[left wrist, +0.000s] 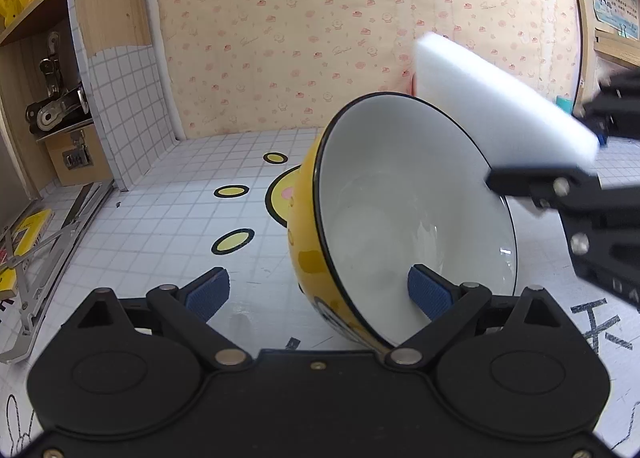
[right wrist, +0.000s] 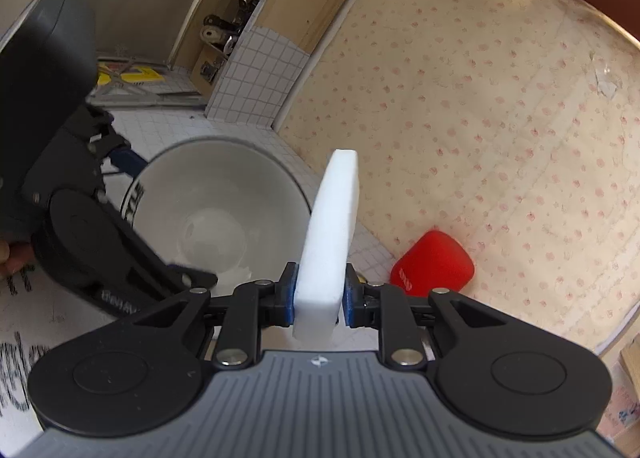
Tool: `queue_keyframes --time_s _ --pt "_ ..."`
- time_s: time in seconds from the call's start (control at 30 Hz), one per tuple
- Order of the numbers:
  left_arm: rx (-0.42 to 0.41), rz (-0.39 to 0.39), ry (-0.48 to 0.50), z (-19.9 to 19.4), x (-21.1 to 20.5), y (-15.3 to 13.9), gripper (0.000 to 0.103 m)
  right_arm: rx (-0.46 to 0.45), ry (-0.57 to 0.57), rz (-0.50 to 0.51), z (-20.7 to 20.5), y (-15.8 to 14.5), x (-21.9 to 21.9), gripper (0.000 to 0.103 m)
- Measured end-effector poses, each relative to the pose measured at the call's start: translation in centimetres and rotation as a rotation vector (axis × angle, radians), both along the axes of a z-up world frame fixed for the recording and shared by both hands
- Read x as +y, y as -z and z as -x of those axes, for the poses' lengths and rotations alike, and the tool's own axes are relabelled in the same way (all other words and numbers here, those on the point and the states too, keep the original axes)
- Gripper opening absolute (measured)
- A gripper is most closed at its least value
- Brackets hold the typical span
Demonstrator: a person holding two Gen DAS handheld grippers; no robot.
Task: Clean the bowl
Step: 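Wipe the white sponge across the yellow bowl's inner wall, right gripper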
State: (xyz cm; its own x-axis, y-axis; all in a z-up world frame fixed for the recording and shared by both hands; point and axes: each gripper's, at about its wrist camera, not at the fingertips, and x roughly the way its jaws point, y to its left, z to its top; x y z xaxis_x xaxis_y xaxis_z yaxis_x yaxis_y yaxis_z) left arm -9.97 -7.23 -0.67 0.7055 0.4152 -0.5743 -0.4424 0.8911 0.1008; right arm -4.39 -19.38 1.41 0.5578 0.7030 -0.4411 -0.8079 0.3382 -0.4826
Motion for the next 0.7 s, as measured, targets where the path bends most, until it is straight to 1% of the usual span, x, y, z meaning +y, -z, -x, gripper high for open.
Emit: queue_keyframes --time_s 0.1,0.17,0.2,0.37,0.53,0.7 --pt "-0.001 -0.001 0.010 0.1 0.2 -0.1 0.097 0.015 0.001 -0.013 0.0 0.3 -0.6 0.024" --pt "-0.001 -0.029 0.006 0.2 0.2 -0.2 0.097 0.012 -0.003 -0.012 0.1 0.5 -0.7 0.024" --pt "-0.004 -0.042 0.003 0.2 0.1 -0.4 0.097 0.007 -0.004 -0.010 0.1 0.5 -0.6 0.024" --pt "-0.019 -0.053 -0.019 0.3 1.0 -1.0 0.097 -0.031 -0.022 0.011 0.3 0.6 -0.1 0.024" --pt "-0.009 -0.012 -0.015 0.3 1.4 -0.4 0.097 -0.060 -0.061 0.014 0.7 -0.1 0.4 0.024" --pt "-0.015 -0.019 -0.026 0.4 1.1 0.0 0.097 -0.067 -0.070 0.010 1.0 -0.6 0.9 0.024"
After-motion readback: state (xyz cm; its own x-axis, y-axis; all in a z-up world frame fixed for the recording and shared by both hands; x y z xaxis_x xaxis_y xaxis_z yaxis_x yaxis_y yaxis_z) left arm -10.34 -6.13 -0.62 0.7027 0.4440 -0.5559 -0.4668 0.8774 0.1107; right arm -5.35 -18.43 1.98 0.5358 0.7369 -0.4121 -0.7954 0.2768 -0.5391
